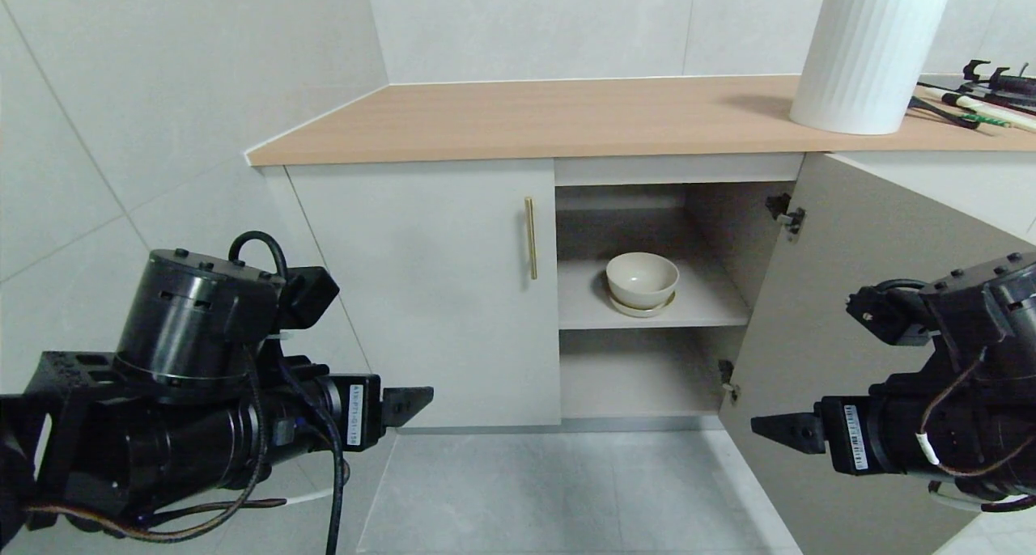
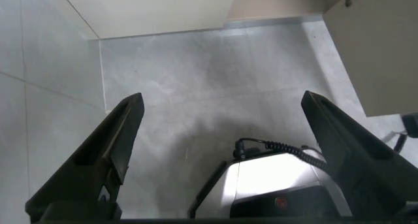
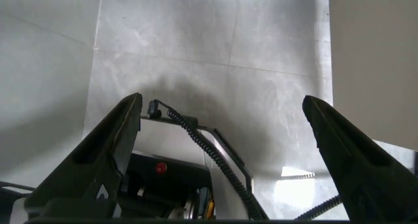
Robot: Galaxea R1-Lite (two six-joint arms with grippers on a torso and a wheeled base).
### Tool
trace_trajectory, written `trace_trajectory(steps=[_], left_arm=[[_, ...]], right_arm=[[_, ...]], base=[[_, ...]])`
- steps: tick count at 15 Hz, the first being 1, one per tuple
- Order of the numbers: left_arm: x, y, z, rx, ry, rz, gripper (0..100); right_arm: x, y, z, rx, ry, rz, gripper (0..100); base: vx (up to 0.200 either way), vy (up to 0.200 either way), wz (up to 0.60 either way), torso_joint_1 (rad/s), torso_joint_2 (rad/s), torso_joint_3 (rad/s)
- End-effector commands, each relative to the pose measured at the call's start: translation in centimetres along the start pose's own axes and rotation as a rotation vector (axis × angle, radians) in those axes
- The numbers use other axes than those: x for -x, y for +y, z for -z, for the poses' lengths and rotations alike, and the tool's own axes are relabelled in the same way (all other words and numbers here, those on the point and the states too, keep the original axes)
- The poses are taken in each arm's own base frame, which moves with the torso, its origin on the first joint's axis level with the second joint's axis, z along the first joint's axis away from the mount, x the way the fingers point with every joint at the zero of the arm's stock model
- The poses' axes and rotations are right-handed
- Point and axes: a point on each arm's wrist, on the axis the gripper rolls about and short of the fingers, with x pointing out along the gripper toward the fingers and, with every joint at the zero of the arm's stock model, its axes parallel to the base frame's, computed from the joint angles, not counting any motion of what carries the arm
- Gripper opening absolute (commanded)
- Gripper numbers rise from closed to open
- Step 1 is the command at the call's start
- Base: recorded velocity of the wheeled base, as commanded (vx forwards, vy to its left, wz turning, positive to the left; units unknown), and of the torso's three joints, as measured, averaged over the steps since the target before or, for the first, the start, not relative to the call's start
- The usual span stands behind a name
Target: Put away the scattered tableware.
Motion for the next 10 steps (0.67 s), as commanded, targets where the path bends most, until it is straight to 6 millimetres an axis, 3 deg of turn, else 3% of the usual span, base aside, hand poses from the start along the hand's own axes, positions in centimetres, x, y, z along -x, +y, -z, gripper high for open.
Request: trace_trajectory(steps=[1, 2, 5, 10], left_arm=[[0.0, 0.0, 0.0, 0.000, -0.001, -0.005, 100], [-0.1, 0.0, 0.0, 0.000, -0.001, -0.010, 100], [-0.1, 0.0, 0.1, -0.023, 0.002, -0.014, 100], [-0.1, 0.0, 0.1, -0.022, 0.001, -0.014, 100]], right_arm=[[0.0, 0.0, 0.0, 0.001, 0.001, -0.001, 100], [0.0, 0.0, 0.0, 0.002, 0.003, 0.000, 100], [0.5, -0.2, 0.4, 0.042, 0.032, 0.010, 100], [3.3, -0.1, 2.4, 0.213, 0.134, -0.017, 100]], base=[[0.000, 0.000, 0.00, 0.000, 0.00, 0.000], [0.000, 0.000, 0.00, 0.000, 0.00, 0.000], [0.000, -0.200, 0.00, -0.002, 0.00, 0.005], [0.000, -0.200, 0.00, 0.005, 0.00, 0.003]])
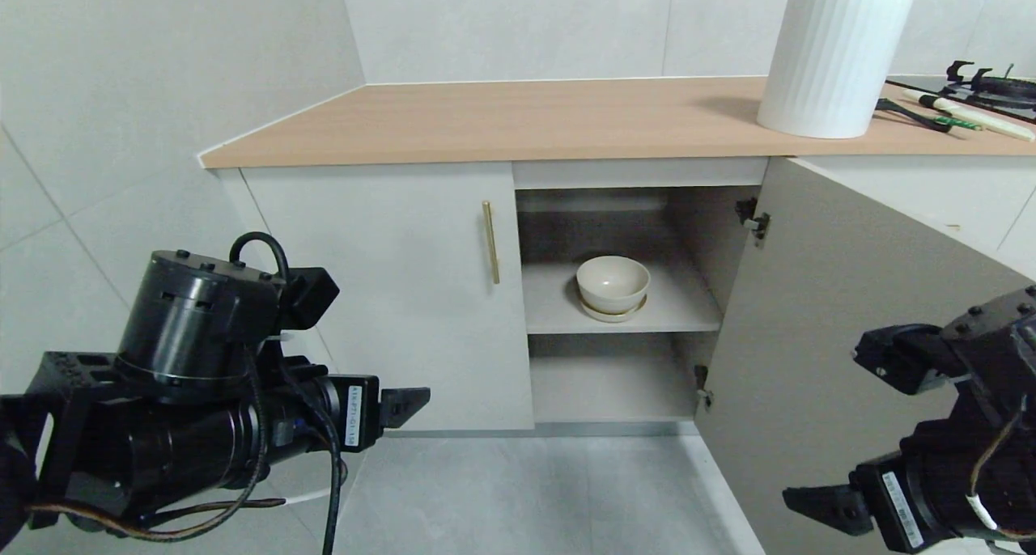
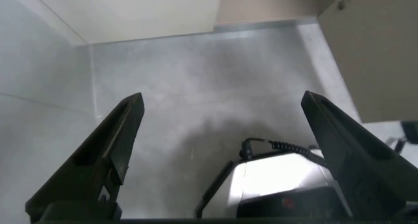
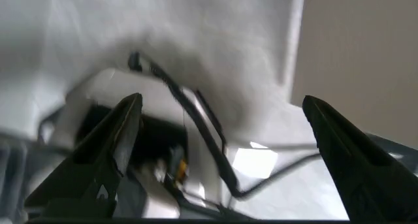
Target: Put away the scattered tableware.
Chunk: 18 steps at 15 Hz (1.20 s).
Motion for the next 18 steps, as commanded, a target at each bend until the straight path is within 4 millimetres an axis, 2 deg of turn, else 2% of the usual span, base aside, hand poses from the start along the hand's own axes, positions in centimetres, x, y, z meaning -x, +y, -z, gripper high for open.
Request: trace_trajectory(steps=[1, 7, 11, 13, 18], left_arm=[[0.0, 0.0, 0.0, 0.000, 0.001, 0.001, 100], [-0.3, -0.1, 0.1, -0.001, 0.010, -0.004, 100], [-0.3, -0.1, 0.1, 0.000, 0.009, -0.002, 100], [-0.2, -0.1, 0.1, 0.000, 0.006, -0.003, 100], [-0.2, 0.0, 0.1, 0.000, 0.006, -0.001, 100]], right_arm=[[1.4, 0.0, 0.7, 0.059, -0.002, -0.017, 100], [3.3, -0.9, 2.4, 0.133, 0.119, 0.027, 100], [4.6, -1.4, 3.2, 0.190, 0.140, 0.035, 100], [4.3, -2.1, 2.9, 0.156, 0.131, 0.139, 100], [4.3, -4.1, 2.3, 0.077, 0.136, 0.235, 100]], base=[[0.000, -0.200, 0.00, 0.007, 0.00, 0.007], [0.000, -0.200, 0.00, 0.003, 0.00, 0.002], [0.000, 0.000, 0.00, 0.000, 0.00, 0.000], [0.000, 0.000, 0.00, 0.000, 0.00, 0.000], [0.000, 0.000, 0.00, 0.000, 0.00, 0.000]])
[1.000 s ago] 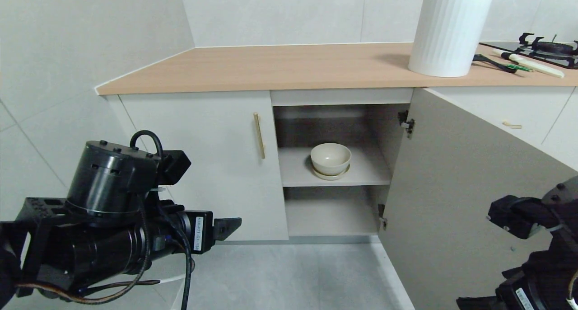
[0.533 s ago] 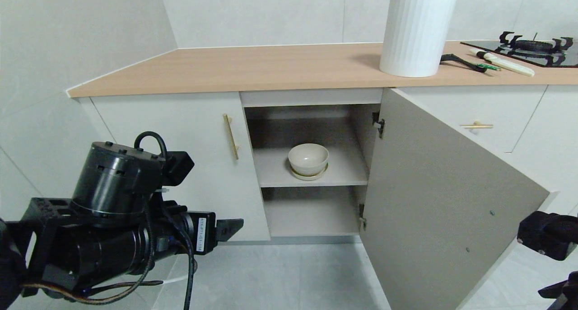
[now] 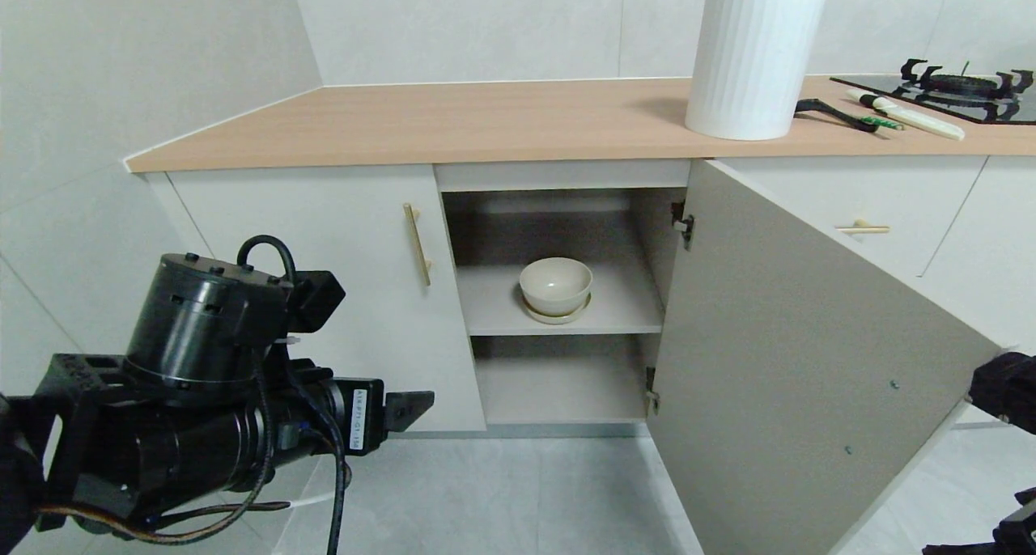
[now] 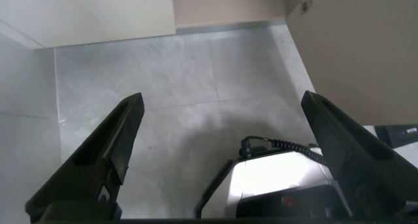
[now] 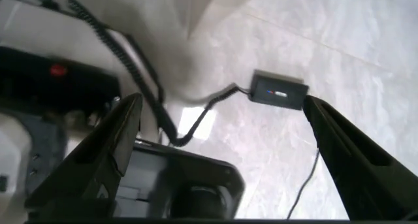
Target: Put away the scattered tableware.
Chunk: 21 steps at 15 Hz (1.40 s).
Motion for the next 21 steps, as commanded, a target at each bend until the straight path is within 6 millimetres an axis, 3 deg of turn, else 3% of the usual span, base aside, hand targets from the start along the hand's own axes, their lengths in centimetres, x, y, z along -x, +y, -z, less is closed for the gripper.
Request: trace_trajectory(steps=[1, 7, 13, 21], left_arm=[[0.0, 0.0, 0.0, 0.001, -0.001, 0.000, 100], [0.1, 0.0, 0.0, 0.002, -0.003, -0.001, 100], [0.1, 0.0, 0.0, 0.002, -0.003, -0.001, 100], [0.4, 0.0, -0.3, 0.008, -0.019, 0.004, 100]], right_arm=[[-0.1, -1.0, 0.1, -0.015, 0.007, 0.040, 100], [1.4, -1.7, 1.1, 0.038, -0.057, 0.040, 100], [1.6, -3.0, 0.6, -0.056, -0.060, 0.113, 100], [-5.0, -7.2, -3.6, -0.279, -0.018, 0.228, 100]], base=[[0.000, 0.000, 0.00, 0.000, 0.00, 0.000], [0.000, 0.000, 0.00, 0.000, 0.00, 0.000], [0.000, 0.000, 0.00, 0.000, 0.00, 0.000], [0.000, 0.000, 0.00, 0.000, 0.00, 0.000]])
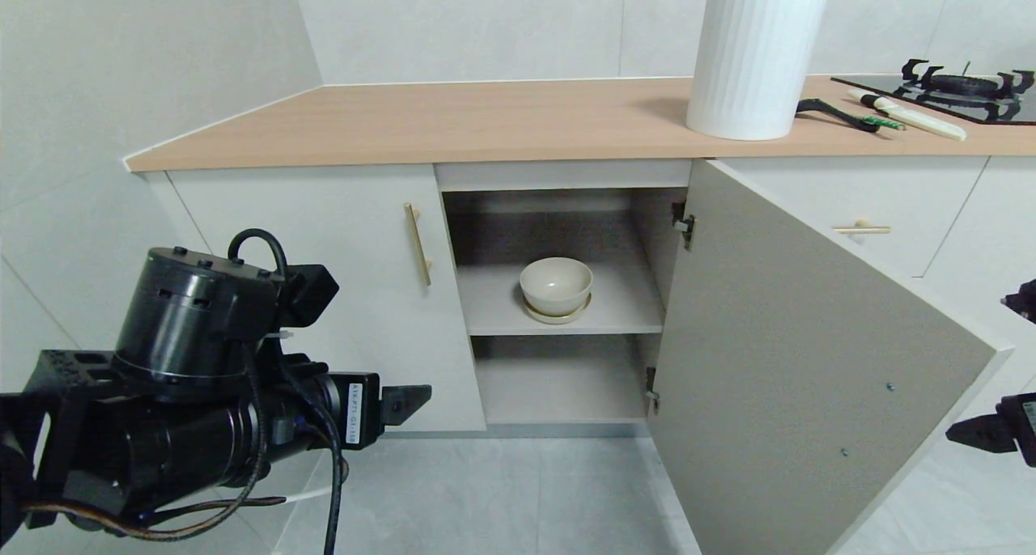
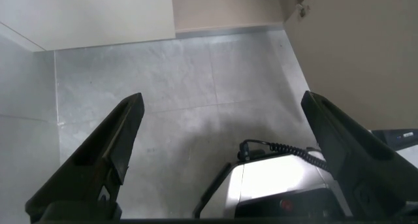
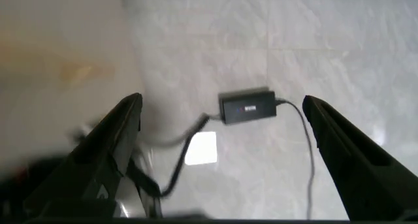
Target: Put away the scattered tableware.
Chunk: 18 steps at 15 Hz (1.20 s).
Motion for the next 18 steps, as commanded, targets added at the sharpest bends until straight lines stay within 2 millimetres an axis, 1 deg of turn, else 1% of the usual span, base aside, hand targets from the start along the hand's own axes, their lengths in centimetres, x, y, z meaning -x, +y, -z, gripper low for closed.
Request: trace_trajectory(steps=[1, 5, 6, 8, 10, 14, 15, 18], left_arm=[[0.0, 0.0, 0.0, 0.001, -0.002, 0.000, 100], [0.1, 0.0, 0.0, 0.001, -0.003, 0.001, 100], [0.0, 0.0, 0.0, 0.001, -0.002, 0.000, 100], [0.2, 0.0, -0.1, 0.002, -0.007, 0.002, 100], [0.3, 0.0, -0.1, 0.003, -0.010, 0.003, 100], [0.6, 0.1, -0.2, 0.001, -0.017, 0.006, 100], [0.6, 0.1, -0.2, 0.001, -0.017, 0.006, 100], [0.6, 0.1, -0.2, 0.001, -0.017, 0.006, 100]], right_arm=[[-2.9, 0.2, -0.7, -0.039, 0.059, -0.013, 100], [-3.4, 0.8, -1.6, -0.122, -0.006, -0.136, 100], [-3.4, 0.8, -1.6, -0.125, -0.007, -0.137, 100], [-3.3, 1.5, -1.6, -0.120, -0.008, -0.168, 100], [-2.9, 2.5, -1.5, -0.111, -0.009, -0.200, 100], [-2.1, 5.4, -1.0, -0.090, -0.002, -0.295, 100], [-2.0, 5.7, -1.0, -0.089, 0.001, -0.306, 100], [-2.0, 7.7, -0.8, -0.099, 0.014, -0.393, 100]], base=[[0.000, 0.000, 0.00, 0.000, 0.00, 0.000], [0.000, 0.000, 0.00, 0.000, 0.00, 0.000], [0.000, 0.000, 0.00, 0.000, 0.00, 0.000], [0.000, 0.000, 0.00, 0.000, 0.00, 0.000], [0.000, 0.000, 0.00, 0.000, 0.00, 0.000], [0.000, 0.000, 0.00, 0.000, 0.00, 0.000], [0.000, 0.000, 0.00, 0.000, 0.00, 0.000], [0.000, 0.000, 0.00, 0.000, 0.00, 0.000]])
